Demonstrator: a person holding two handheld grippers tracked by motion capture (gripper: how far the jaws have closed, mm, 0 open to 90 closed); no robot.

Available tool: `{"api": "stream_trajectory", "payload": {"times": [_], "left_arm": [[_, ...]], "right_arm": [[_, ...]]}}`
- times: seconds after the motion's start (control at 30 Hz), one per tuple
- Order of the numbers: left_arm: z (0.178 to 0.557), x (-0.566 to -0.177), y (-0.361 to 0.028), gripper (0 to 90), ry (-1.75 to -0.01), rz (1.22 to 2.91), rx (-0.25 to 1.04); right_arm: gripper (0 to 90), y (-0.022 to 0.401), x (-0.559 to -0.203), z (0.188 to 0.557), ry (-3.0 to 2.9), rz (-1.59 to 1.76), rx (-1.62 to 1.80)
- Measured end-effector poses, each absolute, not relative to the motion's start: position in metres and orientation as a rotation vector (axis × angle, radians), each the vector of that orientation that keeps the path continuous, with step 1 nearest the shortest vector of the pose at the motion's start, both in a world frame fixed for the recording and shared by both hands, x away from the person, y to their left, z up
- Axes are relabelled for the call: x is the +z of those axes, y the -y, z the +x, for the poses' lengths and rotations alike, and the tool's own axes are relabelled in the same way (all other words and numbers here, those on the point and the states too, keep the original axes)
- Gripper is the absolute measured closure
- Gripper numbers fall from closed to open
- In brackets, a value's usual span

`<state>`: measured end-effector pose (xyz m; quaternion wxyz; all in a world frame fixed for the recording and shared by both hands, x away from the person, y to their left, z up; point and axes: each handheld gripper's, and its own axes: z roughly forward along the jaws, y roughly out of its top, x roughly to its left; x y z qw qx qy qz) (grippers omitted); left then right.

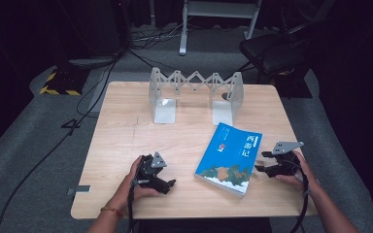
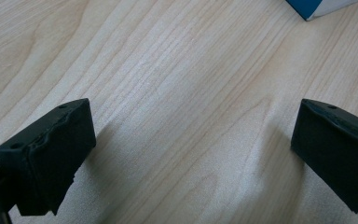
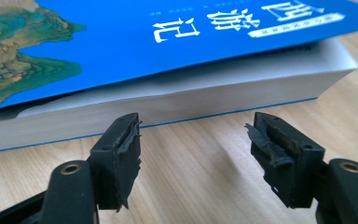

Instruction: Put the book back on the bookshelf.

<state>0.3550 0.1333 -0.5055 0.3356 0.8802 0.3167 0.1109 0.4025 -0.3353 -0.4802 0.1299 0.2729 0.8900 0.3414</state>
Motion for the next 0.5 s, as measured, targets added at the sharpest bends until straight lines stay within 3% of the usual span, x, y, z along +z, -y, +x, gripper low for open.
{"api": "stream_trajectory", "payload": {"times": [0.5], "left_arm": [[0.3546, -0.5056, -0.1333, 0.6, -0.825, 2.295, 0.293]], "right_arm": [[33.3, 0.3301, -0.4834, 0.4006, -2.609, 0.772, 0.966]]}}
